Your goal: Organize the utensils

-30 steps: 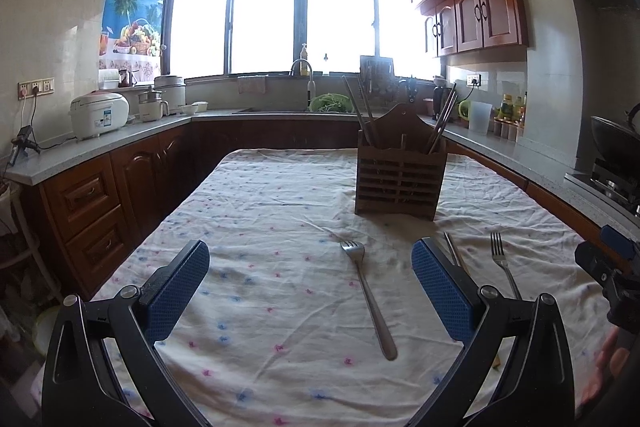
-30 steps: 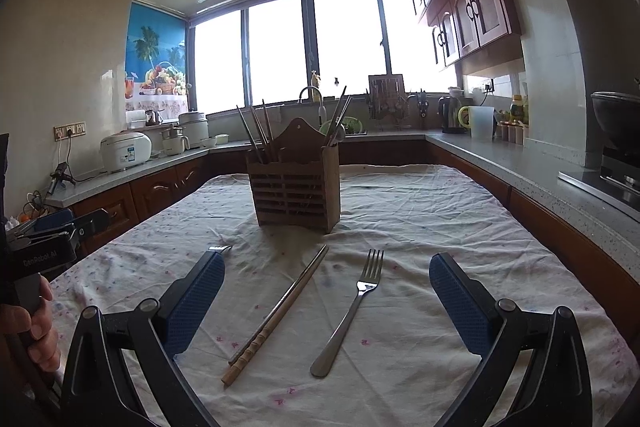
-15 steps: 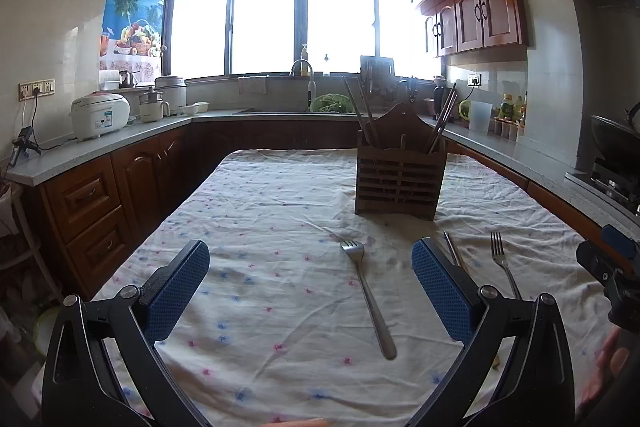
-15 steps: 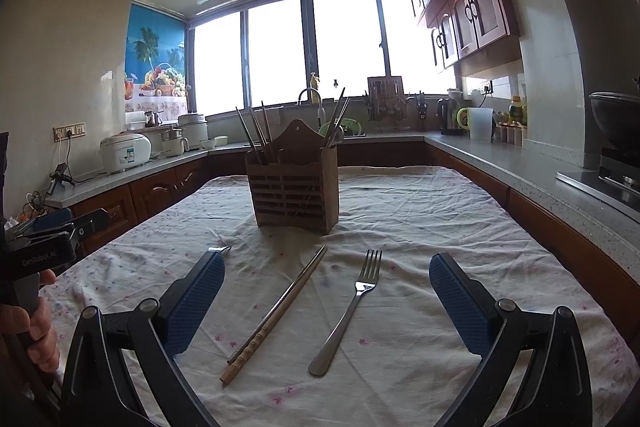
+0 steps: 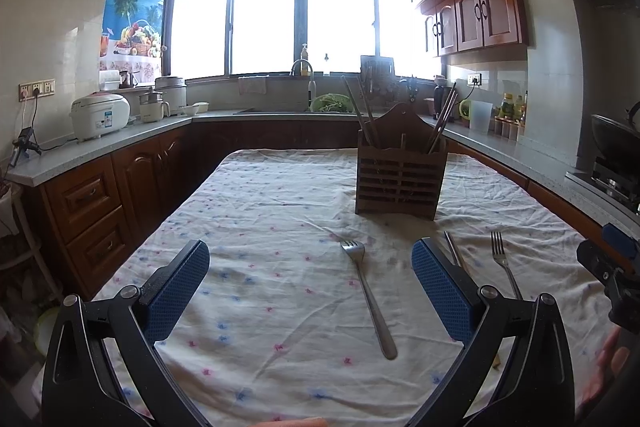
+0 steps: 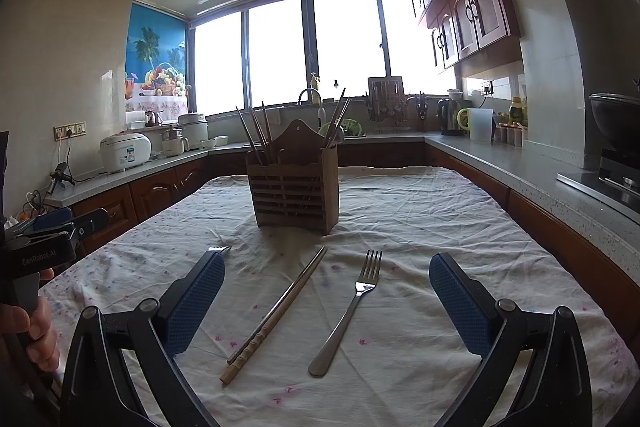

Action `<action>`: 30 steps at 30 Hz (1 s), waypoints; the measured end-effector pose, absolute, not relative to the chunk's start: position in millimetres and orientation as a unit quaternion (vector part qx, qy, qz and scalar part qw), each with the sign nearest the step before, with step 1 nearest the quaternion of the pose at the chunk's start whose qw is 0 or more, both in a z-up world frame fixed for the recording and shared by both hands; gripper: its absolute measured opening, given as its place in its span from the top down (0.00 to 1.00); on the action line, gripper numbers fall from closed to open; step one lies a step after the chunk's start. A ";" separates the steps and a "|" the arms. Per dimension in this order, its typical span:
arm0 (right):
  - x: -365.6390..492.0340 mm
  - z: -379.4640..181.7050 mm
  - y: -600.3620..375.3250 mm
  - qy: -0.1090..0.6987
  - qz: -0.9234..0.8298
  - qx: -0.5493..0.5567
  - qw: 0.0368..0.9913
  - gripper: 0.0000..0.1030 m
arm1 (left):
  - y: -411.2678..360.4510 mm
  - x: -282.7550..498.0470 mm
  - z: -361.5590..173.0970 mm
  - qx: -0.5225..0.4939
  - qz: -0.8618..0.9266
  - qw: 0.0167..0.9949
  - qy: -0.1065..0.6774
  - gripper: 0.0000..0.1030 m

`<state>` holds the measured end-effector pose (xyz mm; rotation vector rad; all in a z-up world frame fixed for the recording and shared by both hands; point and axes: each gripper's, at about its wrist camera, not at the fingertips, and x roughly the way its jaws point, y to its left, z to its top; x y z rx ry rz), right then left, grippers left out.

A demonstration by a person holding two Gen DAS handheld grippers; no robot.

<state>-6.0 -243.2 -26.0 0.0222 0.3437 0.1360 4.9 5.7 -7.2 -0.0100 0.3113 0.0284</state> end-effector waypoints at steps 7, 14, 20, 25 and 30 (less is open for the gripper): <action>-5.4 -25.3 -243.6 0.172 0.068 0.011 0.983 0.00 | 4.9 5.4 -5.9 -0.002 0.013 0.988 0.153 0.00; -4.6 -24.3 -244.2 0.171 0.067 0.010 0.983 0.00 | 1.8 6.6 -4.7 0.003 0.013 0.988 0.153 0.00; -4.3 -24.0 -244.2 0.172 0.067 0.009 0.983 0.00 | 1.1 7.9 -3.7 0.004 0.015 0.988 0.152 0.00; -3.9 -23.7 -244.1 0.171 0.067 0.009 0.983 0.00 | 0.2 7.7 -3.9 0.005 0.016 0.988 0.151 0.00; -2.5 -21.9 -244.0 0.168 0.068 0.007 0.984 0.00 | -0.4 8.2 -3.8 0.007 0.018 0.989 0.150 0.00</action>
